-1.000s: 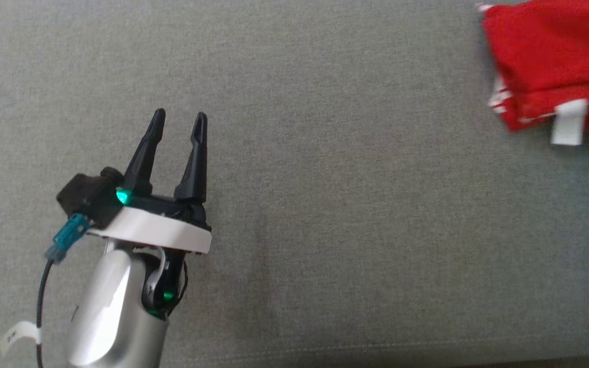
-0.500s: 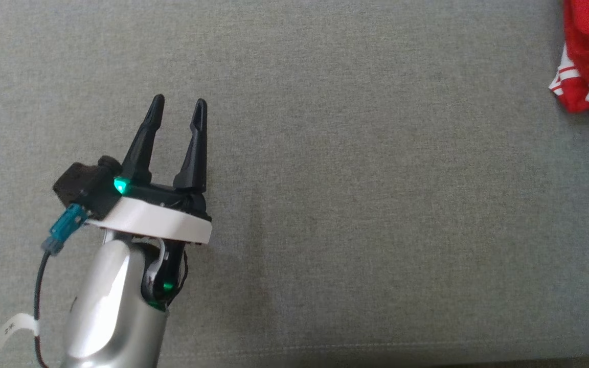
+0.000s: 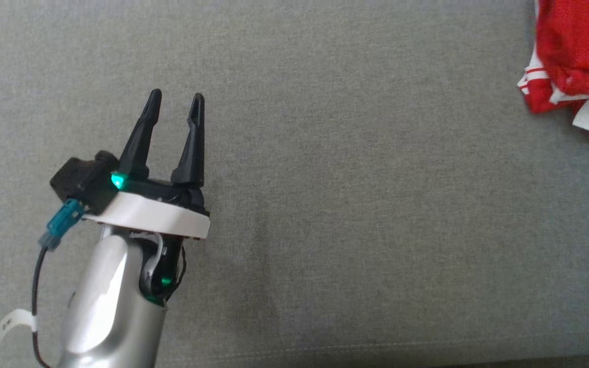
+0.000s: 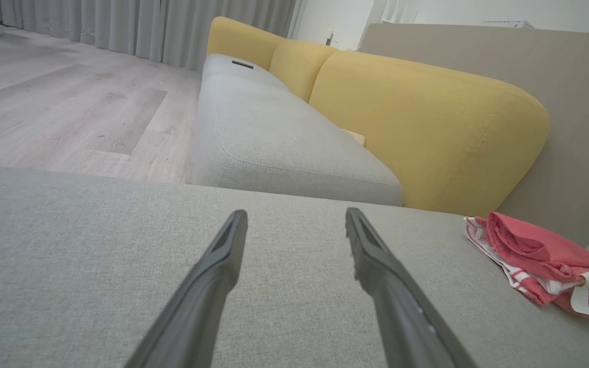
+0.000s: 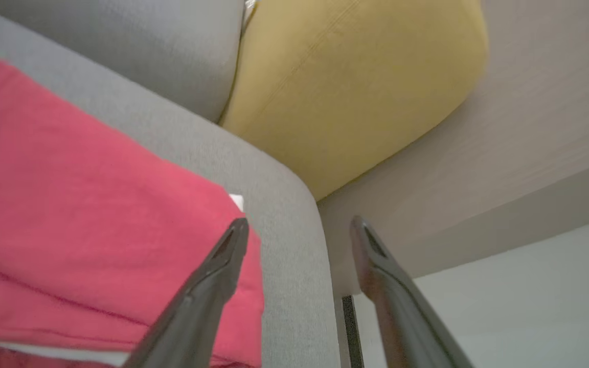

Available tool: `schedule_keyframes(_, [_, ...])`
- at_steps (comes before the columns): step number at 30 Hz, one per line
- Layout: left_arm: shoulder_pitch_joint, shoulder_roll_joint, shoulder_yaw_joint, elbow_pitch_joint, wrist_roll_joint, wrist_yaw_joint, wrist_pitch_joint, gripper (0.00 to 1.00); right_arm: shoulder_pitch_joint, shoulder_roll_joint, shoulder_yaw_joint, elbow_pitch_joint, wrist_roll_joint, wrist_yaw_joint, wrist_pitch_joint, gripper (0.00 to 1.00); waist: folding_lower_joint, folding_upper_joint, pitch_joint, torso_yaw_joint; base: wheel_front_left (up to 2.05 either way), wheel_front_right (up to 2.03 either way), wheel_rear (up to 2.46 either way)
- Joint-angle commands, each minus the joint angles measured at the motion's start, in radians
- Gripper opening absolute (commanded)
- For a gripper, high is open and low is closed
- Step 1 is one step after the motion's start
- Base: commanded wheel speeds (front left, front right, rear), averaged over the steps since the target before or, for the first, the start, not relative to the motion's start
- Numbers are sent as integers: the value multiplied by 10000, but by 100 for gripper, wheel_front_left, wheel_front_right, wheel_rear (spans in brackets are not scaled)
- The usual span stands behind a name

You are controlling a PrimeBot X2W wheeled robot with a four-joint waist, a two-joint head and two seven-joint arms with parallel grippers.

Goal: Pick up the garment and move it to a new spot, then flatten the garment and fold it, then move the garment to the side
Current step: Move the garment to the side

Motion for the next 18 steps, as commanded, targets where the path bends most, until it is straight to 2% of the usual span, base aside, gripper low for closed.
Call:
schedule_keyframes(1, [-165, 129, 397, -278, -25, 0, -51, 100, 240, -51, -155, -528, -47, -9, 29, 100, 0, 0, -202, -65, 0, 0, 0])
schedule_keyframes(8, [127, 129, 675, -306, -20, 0, -51, 100, 338, 1463, -52, -1844, 433, -9, -583, 100, 0, 0, -906, -255, 0, 0, 0])
schedule_keyframes(13, [360, 129, 926, -509, -50, 0, -51, 100, 700, 2904, 155, -2983, 1186, -9, -1441, 100, 0, 0, -1450, -352, 0, 0, 0])
schedule_keyframes(18, [668, 129, 1065, -766, -106, 0, -51, 100, 1719, 4532, -16, -3881, 1893, -9, -2428, 100, 0, 0, -1986, -370, 0, 0, 0])
